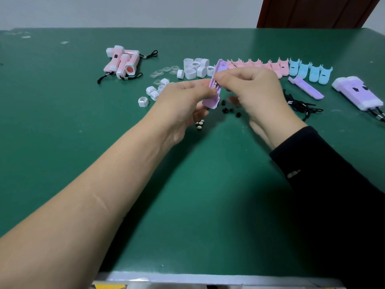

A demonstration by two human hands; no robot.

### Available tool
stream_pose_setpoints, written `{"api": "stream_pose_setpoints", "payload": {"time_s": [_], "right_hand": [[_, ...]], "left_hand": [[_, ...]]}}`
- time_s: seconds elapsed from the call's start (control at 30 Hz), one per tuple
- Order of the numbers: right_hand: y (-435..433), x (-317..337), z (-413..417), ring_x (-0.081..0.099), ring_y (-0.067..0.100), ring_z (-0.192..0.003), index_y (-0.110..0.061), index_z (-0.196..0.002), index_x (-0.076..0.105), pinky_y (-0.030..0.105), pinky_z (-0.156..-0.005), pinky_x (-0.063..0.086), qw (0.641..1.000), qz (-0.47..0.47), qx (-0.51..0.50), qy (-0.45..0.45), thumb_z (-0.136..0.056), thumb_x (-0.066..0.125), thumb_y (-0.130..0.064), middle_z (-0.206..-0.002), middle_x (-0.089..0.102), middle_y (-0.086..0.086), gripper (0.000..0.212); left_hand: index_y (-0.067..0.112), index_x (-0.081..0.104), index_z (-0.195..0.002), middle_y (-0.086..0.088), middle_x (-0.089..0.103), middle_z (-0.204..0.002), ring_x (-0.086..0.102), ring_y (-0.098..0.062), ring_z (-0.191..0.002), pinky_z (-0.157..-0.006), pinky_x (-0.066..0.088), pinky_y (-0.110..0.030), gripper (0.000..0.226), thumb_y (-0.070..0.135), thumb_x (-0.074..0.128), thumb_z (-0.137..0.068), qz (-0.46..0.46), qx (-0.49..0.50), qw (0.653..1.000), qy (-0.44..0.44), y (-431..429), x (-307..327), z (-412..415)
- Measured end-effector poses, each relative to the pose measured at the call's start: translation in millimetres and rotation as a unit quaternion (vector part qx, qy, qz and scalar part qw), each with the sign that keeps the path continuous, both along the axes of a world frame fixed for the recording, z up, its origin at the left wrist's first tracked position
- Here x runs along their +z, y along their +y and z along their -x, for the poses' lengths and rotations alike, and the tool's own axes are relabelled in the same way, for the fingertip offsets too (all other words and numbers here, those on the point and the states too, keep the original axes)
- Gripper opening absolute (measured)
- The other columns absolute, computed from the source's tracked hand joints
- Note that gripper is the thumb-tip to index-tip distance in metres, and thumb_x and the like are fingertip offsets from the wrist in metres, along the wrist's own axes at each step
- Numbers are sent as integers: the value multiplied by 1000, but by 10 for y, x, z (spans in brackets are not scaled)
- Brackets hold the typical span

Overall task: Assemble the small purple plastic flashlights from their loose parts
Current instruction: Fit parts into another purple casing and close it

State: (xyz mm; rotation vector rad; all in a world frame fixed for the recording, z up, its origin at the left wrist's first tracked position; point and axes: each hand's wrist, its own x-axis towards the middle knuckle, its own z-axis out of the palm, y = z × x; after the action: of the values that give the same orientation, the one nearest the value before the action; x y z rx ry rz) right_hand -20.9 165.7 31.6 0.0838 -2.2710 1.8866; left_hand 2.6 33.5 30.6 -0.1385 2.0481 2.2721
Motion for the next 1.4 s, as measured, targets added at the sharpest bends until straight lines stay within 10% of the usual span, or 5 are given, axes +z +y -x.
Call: {"api": "stream_pose_setpoints", "payload": {"time_s": [0.37,0.57,0.9,1.4], "right_hand": [[-18,-8,18,67,25,-79,-2,-96,56,46,-89,55,938,294,100,-156,-86,66,-1,-100,69,23,14],[-21,-11,19,69,24,-90,12,-132,45,38,-88,56,924,317,104,-185,-86,65,-2,-109,69,22,52],[-10,-52,50,69,16,-71,-8,-83,56,25,-76,58,942,288,93,-147,-83,69,0,-84,73,13,15],[-56,-13,5,60,13,-63,-14,-77,53,18,-59,50,980,167,65,-87,-86,66,1,-86,60,10,21]], "left_hand": [[12,74,-98,0,69,-77,57,-6,-58,-51,43,-14,16,6,64,-88,17,-4,1000,8,6,16,-19],[12,74,-100,0,69,-76,57,-4,-54,-51,43,-14,18,6,64,-88,24,5,1000,15,-14,27,-18],[14,75,-89,1,68,-67,56,-4,-52,-53,45,-14,13,6,65,-86,44,7,999,27,-24,25,-28],[15,75,-91,0,69,-69,58,-4,-54,-56,45,-14,13,8,66,-86,52,13,998,24,-23,10,-30]]}}
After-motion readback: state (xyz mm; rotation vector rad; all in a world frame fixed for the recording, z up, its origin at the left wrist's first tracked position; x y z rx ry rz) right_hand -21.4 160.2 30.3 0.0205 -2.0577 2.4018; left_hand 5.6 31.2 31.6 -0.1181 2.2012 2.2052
